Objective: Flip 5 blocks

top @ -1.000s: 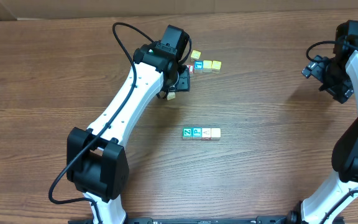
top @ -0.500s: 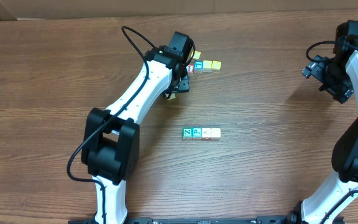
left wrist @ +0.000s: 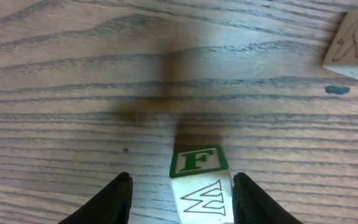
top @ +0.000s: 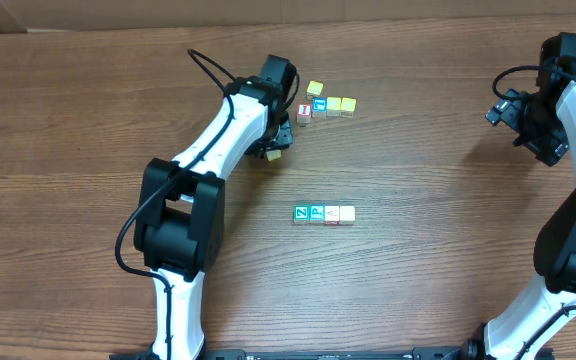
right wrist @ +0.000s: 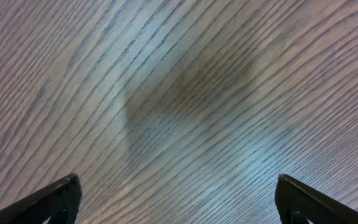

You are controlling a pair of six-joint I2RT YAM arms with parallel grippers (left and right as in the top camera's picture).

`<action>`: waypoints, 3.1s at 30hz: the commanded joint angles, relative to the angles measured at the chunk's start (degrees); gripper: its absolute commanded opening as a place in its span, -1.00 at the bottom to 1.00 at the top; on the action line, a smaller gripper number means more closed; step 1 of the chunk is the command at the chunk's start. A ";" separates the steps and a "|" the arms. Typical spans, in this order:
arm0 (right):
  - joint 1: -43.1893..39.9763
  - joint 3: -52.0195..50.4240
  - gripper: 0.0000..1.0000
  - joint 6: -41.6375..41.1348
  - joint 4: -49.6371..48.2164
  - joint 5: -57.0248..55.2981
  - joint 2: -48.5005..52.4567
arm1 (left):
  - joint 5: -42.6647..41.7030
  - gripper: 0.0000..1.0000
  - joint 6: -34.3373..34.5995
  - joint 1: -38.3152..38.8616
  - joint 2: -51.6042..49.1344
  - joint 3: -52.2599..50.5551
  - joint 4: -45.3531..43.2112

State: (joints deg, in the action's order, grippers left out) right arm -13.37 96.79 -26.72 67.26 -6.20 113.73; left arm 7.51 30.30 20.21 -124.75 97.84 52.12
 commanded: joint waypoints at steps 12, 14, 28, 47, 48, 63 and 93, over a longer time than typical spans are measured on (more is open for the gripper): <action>-0.15 0.90 1.00 0.20 -0.13 -0.13 -1.55 | -3.58 -0.23 1.95 0.02 -0.83 -0.24 -0.92; -0.15 0.90 1.00 0.20 -0.13 -0.13 -1.53 | -3.56 -0.31 2.19 0.04 -0.83 -0.26 -0.68; -0.15 0.90 1.00 0.20 -0.13 -0.13 -1.53 | -3.52 -0.37 4.66 0.09 -0.83 -2.12 -1.44; -0.15 0.90 1.00 0.20 -0.13 -0.13 -1.53 | -3.50 -0.40 4.42 0.07 -0.83 -2.12 -0.07; -0.15 0.90 1.00 0.20 -0.13 -0.13 -1.53 | -3.50 -0.40 4.42 0.09 -0.85 -2.12 0.11; -0.15 0.90 1.00 0.20 -0.13 -0.13 -1.55 | -3.50 -0.32 2.29 0.26 -0.85 -2.14 0.46; -0.15 0.90 1.00 0.20 -0.13 -0.13 -1.53 | -3.52 -0.29 -3.82 0.39 -0.85 -4.68 -4.09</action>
State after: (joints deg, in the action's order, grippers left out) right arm -13.37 96.79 -26.72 67.26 -6.20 113.73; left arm 4.49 29.02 20.16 -124.77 93.30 48.60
